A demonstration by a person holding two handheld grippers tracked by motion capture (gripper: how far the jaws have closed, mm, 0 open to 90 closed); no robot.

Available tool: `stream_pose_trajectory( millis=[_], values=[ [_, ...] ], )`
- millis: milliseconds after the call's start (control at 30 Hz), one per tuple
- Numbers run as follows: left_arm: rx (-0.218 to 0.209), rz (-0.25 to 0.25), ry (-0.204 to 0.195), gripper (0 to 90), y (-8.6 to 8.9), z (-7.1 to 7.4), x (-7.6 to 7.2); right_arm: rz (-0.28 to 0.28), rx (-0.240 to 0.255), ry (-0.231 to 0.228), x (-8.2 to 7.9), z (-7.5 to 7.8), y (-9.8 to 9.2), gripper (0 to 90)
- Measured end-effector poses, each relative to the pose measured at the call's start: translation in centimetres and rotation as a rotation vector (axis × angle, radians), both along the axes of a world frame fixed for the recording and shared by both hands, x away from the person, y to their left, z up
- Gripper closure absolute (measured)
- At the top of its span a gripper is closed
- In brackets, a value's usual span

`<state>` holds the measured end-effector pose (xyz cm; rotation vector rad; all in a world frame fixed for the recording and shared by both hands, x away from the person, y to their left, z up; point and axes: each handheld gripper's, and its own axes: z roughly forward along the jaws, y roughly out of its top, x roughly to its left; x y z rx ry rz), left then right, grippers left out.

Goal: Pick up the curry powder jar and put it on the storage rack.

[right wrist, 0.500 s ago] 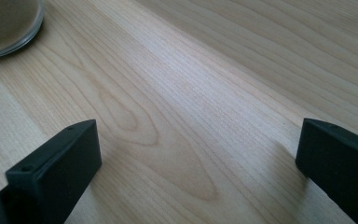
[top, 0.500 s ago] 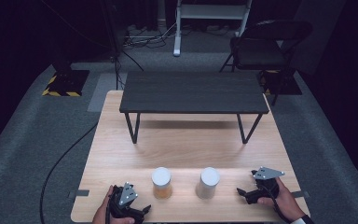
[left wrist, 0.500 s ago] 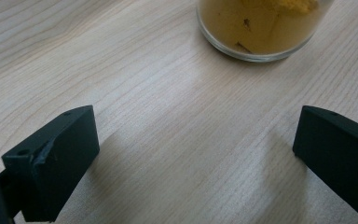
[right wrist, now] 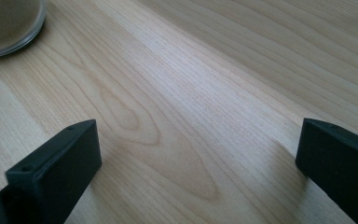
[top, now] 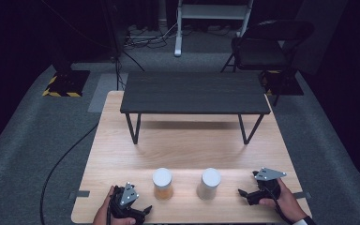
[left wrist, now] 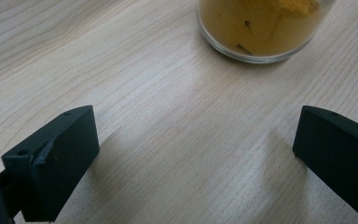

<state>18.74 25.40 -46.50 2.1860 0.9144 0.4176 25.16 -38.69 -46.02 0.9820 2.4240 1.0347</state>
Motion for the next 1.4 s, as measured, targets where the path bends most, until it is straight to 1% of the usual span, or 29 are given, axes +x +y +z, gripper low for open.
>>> stream_pose_trajectory(
  millis=[333,467,633,700,800,867,967,1067,1200,1300,1400],
  values=[
    [0.001,0.004,0.0,0.3,-0.1,0.0,0.0,0.002,0.0,0.0,0.0,0.0,0.0,0.0],
    [0.015,0.009,0.005,0.5,-0.4,0.3,0.0,0.002,0.0,0.0,0.0,0.0,0.0,0.0],
    [0.017,0.006,0.012,0.7,-0.4,0.4,0.0,0.002,0.0,0.0,0.0,0.0,0.0,0.0],
    [0.017,0.003,0.006,2.2,-0.4,0.5,0.0,0.002,-0.001,0.0,0.0,0.0,0.0,0.0],
    [-0.026,0.018,0.005,1.9,0.0,0.7,-0.1,0.002,0.0,0.0,0.0,0.0,0.0,0.0],
    [-0.024,0.02,-0.003,1.9,-0.1,0.9,-0.2,0.002,-0.001,0.0,0.0,0.0,0.0,0.0],
    [-0.04,0.019,-0.008,1.8,0.0,1.1,-0.2,0.002,0.0,0.0,0.0,0.0,0.0,0.0],
    [-0.033,0.023,-0.022,1.9,-0.4,1.5,-0.4,0.002,-0.001,0.0,0.0,0.0,0.0,0.0],
    [-0.059,0.023,-0.029,1.8,-0.4,1.8,-0.5,0.004,-0.001,0.0,0.0,0.0,0.0,0.0],
    [-0.067,0.029,-0.035,1.8,-0.7,2.1,-0.6,0.004,-0.001,0.0,0.0,0.0,0.0,0.0],
    [-0.072,0.02,-0.038,1.8,-0.8,2.3,-0.6,0.004,0.0,0.0,0.0,0.0,0.0,0.0]
  ],
)
